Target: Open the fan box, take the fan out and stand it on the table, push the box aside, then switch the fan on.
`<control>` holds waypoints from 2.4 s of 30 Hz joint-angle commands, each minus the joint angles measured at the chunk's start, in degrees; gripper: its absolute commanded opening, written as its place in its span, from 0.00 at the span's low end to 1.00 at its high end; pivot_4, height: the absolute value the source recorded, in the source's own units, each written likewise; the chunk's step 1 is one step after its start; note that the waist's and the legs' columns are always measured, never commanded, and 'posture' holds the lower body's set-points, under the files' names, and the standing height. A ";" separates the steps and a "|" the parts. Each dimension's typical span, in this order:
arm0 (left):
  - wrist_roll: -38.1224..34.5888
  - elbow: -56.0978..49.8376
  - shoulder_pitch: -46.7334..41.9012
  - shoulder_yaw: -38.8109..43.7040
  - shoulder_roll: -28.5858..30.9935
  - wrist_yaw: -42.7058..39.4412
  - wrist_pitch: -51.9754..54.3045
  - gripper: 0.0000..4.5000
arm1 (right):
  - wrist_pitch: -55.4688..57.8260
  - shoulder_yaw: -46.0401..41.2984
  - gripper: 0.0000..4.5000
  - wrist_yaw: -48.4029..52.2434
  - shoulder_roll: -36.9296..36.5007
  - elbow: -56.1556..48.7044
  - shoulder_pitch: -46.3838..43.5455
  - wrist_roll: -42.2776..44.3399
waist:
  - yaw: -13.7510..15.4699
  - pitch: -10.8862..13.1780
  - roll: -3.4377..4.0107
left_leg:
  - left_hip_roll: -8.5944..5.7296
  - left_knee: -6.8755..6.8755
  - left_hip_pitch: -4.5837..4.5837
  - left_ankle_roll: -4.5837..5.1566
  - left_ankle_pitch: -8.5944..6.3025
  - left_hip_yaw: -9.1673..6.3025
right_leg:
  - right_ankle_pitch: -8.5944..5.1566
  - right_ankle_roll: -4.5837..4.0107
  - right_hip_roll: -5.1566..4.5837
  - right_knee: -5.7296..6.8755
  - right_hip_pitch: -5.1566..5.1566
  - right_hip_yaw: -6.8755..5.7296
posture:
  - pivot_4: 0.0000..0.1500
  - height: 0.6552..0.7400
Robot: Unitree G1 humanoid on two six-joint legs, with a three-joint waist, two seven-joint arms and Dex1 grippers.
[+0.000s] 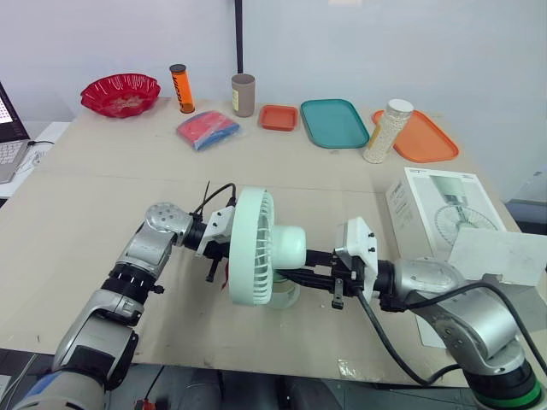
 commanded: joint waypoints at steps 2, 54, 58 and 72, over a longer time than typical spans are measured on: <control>-0.33 -2.71 0.06 -0.37 -0.15 -0.58 0.23 0.01 | 0.30 0.38 0.22 0.05 -0.15 -1.40 0.13 0.33 | 0.00 0.00 0.00 | 0.00 0.00 0.00 0.00 0.00 0.00 | 0.00 0.00 0.00 0.00 0.00 0.00 | 1.00 1.00; -0.87 -4.27 0.98 -0.55 -0.35 -1.01 0.95 0.01 | 1.30 0.12 0.22 -0.62 -0.48 -1.31 0.27 0.69 | 0.00 0.00 0.00 | 0.00 0.00 0.00 0.00 0.00 0.00 | 0.00 0.00 0.00 0.00 0.00 0.00 | 1.00 1.00; -0.93 -4.58 1.10 -0.56 -0.40 -0.97 1.16 0.01 | 1.33 0.10 0.22 -0.66 -0.44 -1.12 0.24 0.61 | 0.00 0.00 0.00 | 0.00 0.00 0.00 0.00 0.00 0.00 | 0.00 0.00 0.00 0.00 0.00 0.00 | 1.00 1.00; -1.01 -5.54 1.69 -0.21 -0.13 -0.61 1.84 0.01 | 1.70 -0.21 0.22 -0.58 -0.70 -1.39 0.86 0.74 | 0.00 0.00 0.00 | 0.00 0.00 0.00 0.00 0.00 0.00 | 0.00 0.00 0.00 0.00 0.00 0.00 | 1.00 1.00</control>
